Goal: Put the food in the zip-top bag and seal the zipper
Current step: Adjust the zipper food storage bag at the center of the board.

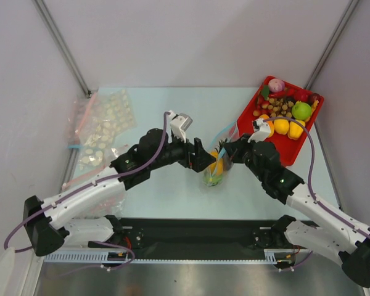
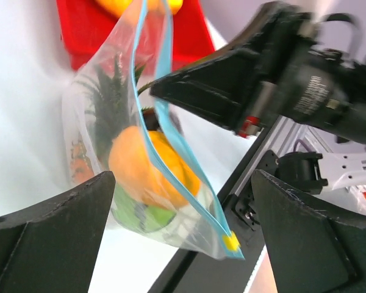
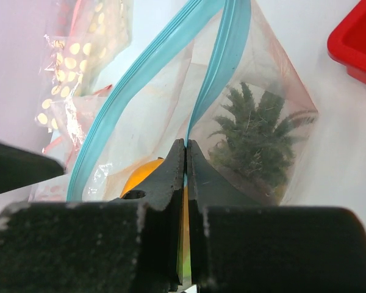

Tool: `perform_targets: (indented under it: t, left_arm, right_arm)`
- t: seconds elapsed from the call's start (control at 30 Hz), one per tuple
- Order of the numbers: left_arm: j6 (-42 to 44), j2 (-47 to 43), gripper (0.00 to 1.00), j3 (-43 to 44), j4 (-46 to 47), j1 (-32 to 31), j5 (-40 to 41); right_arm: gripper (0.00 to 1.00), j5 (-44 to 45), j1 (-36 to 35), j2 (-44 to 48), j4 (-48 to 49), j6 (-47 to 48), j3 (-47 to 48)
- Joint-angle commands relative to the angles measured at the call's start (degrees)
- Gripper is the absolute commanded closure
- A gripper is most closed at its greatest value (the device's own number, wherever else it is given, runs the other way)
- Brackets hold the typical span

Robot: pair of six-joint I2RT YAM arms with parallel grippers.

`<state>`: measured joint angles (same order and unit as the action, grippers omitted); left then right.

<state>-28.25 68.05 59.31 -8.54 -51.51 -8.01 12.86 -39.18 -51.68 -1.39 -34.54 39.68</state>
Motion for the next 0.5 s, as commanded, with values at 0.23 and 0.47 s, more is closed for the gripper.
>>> perform_targets:
  t: [0.23,0.47]
  left_arm:
    - [15.31,-13.02,0.0,-18.22,16.6,-14.74,15.81]
    - [23.85,-20.15,0.02,-26.87,26.98,-18.98,21.01]
  right_arm:
    - [1.0,0.41,1.12,0.0,2.0,-0.53,-0.04]
    - [1.0,-0.03,1.56,0.09,1.65,-0.35,0.22]
